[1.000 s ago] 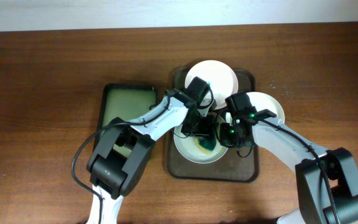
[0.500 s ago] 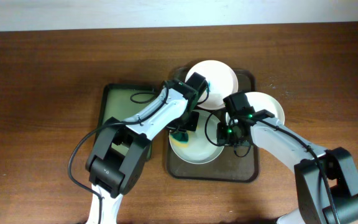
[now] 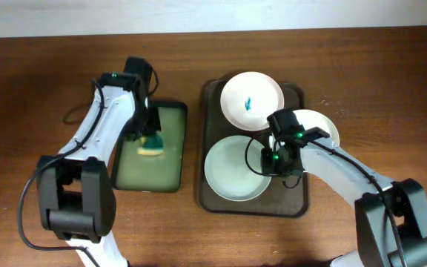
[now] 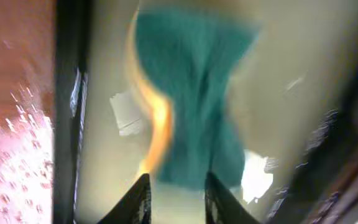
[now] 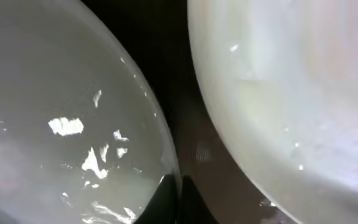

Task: Clean dirty plates on tray and stack at the side
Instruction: 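Return the sponge to the soapy tray with the left gripper, then grip the front plate rim with the right gripper and carry it right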

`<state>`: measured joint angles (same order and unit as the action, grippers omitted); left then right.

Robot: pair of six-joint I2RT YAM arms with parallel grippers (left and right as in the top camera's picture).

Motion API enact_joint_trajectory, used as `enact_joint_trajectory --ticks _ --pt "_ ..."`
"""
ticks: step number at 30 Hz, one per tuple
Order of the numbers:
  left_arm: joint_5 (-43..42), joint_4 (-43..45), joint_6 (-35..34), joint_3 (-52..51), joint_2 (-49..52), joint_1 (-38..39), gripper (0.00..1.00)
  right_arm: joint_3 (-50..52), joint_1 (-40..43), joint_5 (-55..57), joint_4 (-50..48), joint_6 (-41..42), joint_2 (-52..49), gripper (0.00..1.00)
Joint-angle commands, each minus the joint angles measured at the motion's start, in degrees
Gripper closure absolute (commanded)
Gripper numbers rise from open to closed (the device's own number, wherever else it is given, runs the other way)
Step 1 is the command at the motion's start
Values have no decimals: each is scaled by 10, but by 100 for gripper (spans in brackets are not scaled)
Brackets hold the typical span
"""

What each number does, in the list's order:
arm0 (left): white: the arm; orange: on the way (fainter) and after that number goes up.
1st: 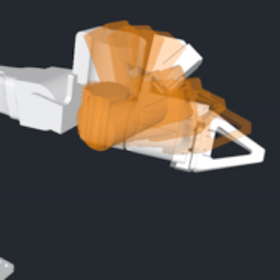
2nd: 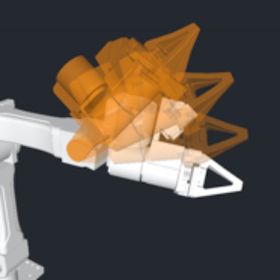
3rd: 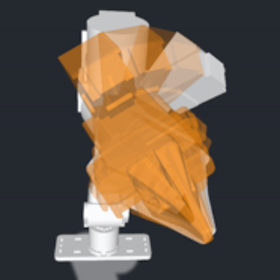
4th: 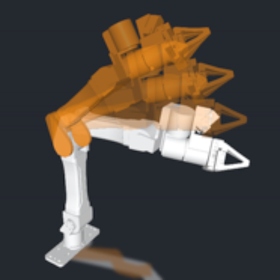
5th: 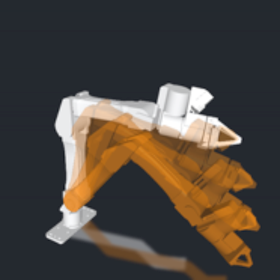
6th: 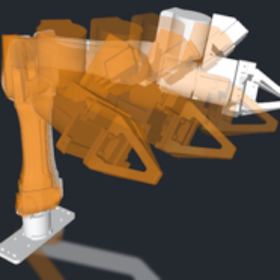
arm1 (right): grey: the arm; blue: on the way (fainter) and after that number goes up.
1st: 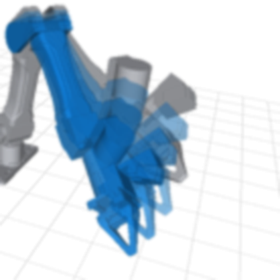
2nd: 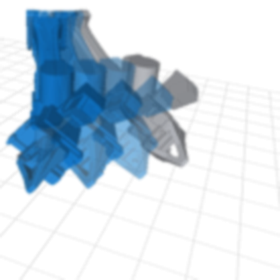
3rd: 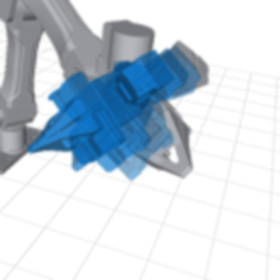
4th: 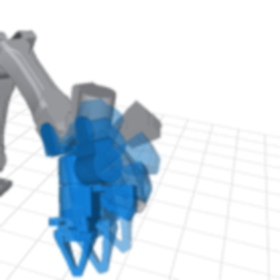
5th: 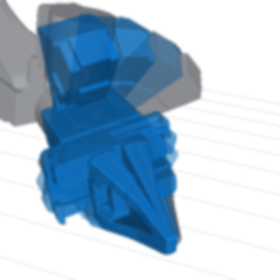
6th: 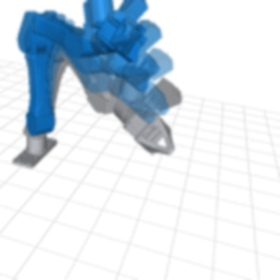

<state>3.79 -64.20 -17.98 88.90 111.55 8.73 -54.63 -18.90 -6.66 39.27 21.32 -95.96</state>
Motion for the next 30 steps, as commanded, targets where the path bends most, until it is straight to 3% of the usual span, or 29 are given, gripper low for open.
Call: enact_joint_trajectory --ticks 1,4,8,10,13,21,30 --pt "-36 25 37 -44 -3 -10 38 -44 -2 77 42 -14 76 96" --pt "-70 20 49 -33 -27 -10 27 -55 -13 158 65 -14 153 96" --pt "-133 21 61 -8 -118 -10 18 -55 -153 420 76 -14 202 96" --pt "-132 20 61 -8 -165 -10 2 -55 -239 551 77 -14 200 96" --pt "-115 21 61 -8 -188 -10 0 -55 -330 681 73 -14 200 96" --pt "-115 20 57 -8 -187 -10 0 -55 -430 704 37 -196 200 96" --pt "-115 20 57 -8 -187 -10 1 -55 -429 705 34 -196 200 96"
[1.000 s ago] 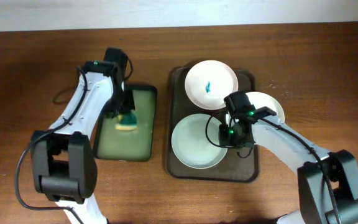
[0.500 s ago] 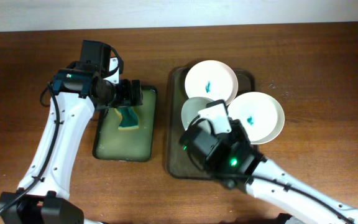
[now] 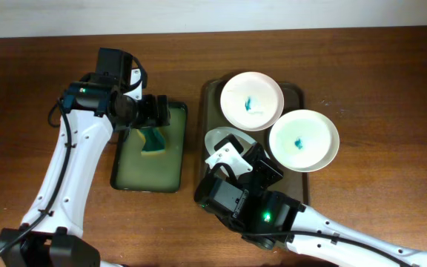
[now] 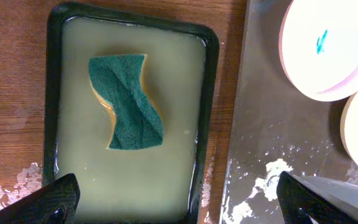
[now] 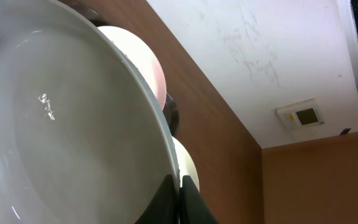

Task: Clean dirty plates on tray and stack at the side
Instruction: 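Grip the front plate rim with the right gripper and carry it right, then set the plate on the table right of the tray, release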

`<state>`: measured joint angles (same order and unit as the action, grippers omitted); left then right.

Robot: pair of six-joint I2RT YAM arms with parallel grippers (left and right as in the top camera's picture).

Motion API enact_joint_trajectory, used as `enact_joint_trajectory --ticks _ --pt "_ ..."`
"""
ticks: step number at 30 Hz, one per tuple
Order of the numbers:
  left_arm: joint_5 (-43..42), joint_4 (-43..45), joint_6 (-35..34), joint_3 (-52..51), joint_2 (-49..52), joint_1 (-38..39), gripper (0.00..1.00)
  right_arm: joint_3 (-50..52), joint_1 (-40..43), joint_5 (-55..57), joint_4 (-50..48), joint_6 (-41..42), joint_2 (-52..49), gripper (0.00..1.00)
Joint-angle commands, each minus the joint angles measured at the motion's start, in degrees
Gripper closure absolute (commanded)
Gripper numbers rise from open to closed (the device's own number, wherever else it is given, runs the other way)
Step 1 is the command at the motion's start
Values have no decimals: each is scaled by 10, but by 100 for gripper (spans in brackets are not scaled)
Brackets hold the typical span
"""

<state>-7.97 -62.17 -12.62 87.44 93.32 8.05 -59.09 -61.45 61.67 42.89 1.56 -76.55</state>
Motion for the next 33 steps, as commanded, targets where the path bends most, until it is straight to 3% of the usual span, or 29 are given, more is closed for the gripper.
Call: enact_joint_trajectory --ticks 1,11,13,15,19,21,28,33 --pt "2 0 3 6 -4 -3 0 -10 -3 22 -2 2 5 96" --pt "2 0 3 6 -4 -3 1 -10 32 5 -2 49 5 96" --pt "2 0 3 6 -4 -3 1 -10 57 -59 -2 80 5 96" --pt "2 0 3 6 -4 -3 1 -10 123 -215 -2 139 6 96" --pt "2 0 3 6 -4 -3 1 -29 350 -544 12 154 7 96" --pt "2 0 3 6 -4 -3 0 -37 536 -715 19 152 7 96" --pt "2 0 3 6 -4 -3 1 -37 991 -835 -22 155 -57 96" --pt "2 0 3 6 -4 -3 1 -37 1111 -835 -75 155 -196 96"
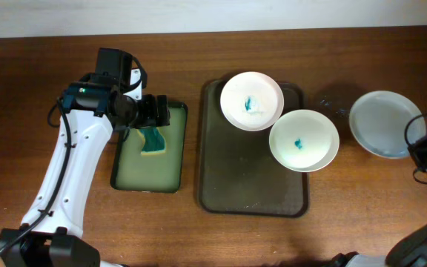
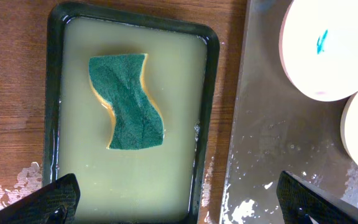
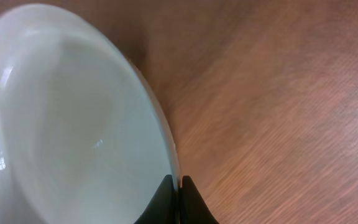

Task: Clean dirty plates on tray and stack at the side
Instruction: 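Set the plate on the table right of the tray, release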

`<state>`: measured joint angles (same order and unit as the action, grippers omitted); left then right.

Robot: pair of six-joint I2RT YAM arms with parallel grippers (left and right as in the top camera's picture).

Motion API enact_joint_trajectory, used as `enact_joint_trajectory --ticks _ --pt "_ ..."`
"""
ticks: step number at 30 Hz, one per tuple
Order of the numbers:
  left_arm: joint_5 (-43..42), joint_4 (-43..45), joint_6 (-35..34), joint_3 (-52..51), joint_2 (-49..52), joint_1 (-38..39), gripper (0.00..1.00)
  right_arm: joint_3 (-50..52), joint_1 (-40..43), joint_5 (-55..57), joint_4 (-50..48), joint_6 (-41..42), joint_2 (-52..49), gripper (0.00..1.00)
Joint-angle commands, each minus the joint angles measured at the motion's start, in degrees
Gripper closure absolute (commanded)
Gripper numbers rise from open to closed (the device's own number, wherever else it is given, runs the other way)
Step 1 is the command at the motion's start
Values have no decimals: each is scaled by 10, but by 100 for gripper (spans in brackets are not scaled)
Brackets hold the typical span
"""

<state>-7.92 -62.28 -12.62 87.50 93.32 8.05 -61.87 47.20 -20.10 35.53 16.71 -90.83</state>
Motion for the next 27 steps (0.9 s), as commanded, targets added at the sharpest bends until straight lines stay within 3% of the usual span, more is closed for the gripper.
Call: enact_joint_trajectory --ticks 1,4,5,6,7,11,14,16,18,20,22,24,25,26,27 --pt "2 1 3 6 -4 -3 1 -9 25 -13 2 2 -75 96" --pt "2 1 3 6 -4 -3 1 -9 -22 82 33 -33 -99 96" --pt "2 1 3 6 -4 -3 0 -9 -45 117 42 -26 -98 78" --pt "2 1 3 5 -4 -3 1 -9 -63 123 45 -16 -93 50" --pt "2 1 3 6 -4 -3 1 -11 -69 116 45 -12 -87 43" --pt "2 1 3 6 -4 -3 1 -22 -121 11 50 -33 8 39" --pt "2 1 3 6 -4 -3 1 -19 -197 -50 85 -139 32 45" --pt "2 1 3 5 -4 -3 1 -9 -262 7 72 -168 7 48" --pt "2 1 3 5 -4 -3 1 -9 -322 133 15 -167 -54 49" --pt "2 1 3 6 -4 -3 0 -9 -339 147 -26 -167 -87 52" --pt "2 1 3 5 -4 -3 0 -9 -348 146 -47 -167 -113 65" --pt "2 1 3 5 -4 -3 1 -9 -348 148 -36 -167 -117 68" --pt "2 1 3 6 -4 -3 1 -9 -347 148 -32 -167 -117 86" --pt "2 1 3 6 -4 -3 0 -9 -347 148 -23 -167 -117 96" --pt "2 1 3 6 -4 -3 1 -9 -347 148 -6 -160 -114 96"
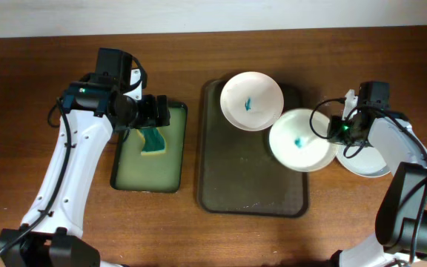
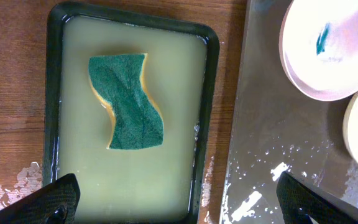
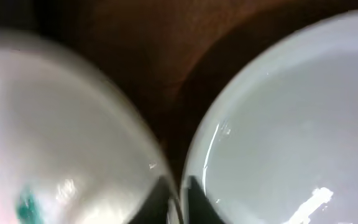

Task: Clean dirty plates on tray and stack at the side
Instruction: 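Set the plate on the table right of the tray, release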

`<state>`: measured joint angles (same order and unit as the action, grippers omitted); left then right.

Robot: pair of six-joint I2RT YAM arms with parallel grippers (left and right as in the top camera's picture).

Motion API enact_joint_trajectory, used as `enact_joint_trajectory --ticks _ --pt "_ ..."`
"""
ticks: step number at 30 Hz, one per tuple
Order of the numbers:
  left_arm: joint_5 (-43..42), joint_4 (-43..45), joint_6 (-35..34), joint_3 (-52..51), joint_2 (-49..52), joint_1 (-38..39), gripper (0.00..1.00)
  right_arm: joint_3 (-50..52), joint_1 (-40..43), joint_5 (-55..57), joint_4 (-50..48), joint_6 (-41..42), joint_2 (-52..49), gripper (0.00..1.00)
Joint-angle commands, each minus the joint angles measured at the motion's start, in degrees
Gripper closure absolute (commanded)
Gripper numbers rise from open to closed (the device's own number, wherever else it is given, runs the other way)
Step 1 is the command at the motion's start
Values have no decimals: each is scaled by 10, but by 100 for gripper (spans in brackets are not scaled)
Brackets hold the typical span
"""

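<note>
Two dirty white plates with teal stains lie on the brown tray: one at the back, one at the right. A clean white plate rests on the table to the right of the tray. My right gripper is shut on the right rim of the right dirty plate, its fingers close together, with the clean plate just beside. My left gripper hangs wide open above the green sponge.
The sponge lies in a black tray of soapy water to the left of the brown tray. The brown tray's near half is wet and bare. The back plate sits at the tray's far edge. Wooden table surrounds both trays.
My right gripper has let go of the clean plate, which now lies on the table nearer the tray, and has moved left onto the rim of the right dirty plate. The left arm has not moved.
My left gripper was low over the sponge while my right gripper gripped a clean plate on the tray. Then the left gripper stood open above the sponge and the plate was lifted. The plate then reached the table at the right; now it lies there, let go.
</note>
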<state>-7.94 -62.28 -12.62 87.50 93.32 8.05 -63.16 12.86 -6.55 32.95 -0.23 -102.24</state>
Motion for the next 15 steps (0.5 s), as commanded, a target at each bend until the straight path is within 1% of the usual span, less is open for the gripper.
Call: enact_joint_trajectory --ticks 1,4,6,7,8,9,10,11,12,13,15 --pt "2 1 3 6 -4 -3 1 3 -4 13 39 9 6 96" --pt "2 1 3 6 -4 -3 0 -15 -7 8 130 14 43 96" --pt "2 1 3 5 -4 -3 1 -17 -26 -15 191 32 73 96" --pt "2 1 3 5 -4 -3 1 -16 -55 -38 225 32 80 96" --pt "2 1 3 6 -4 -3 1 -15 -80 -38 240 32 80 96" --pt "2 1 3 5 -4 -3 1 -9 -104 -38 243 32 80 96" --pt "2 1 3 6 -4 -3 0 3 -150 -38 242 33 80 96" --pt "2 1 3 6 -4 -3 0 14 -187 -37 233 60 77 96" --pt "2 1 3 5 -4 -3 1 23 -211 -37 221 92 76 96" --pt "2 1 3 5 -4 -3 1 43 -246 -33 189 158 76 96" --pt "2 1 3 5 -4 -3 1 62 -270 0 137 240 76 96"
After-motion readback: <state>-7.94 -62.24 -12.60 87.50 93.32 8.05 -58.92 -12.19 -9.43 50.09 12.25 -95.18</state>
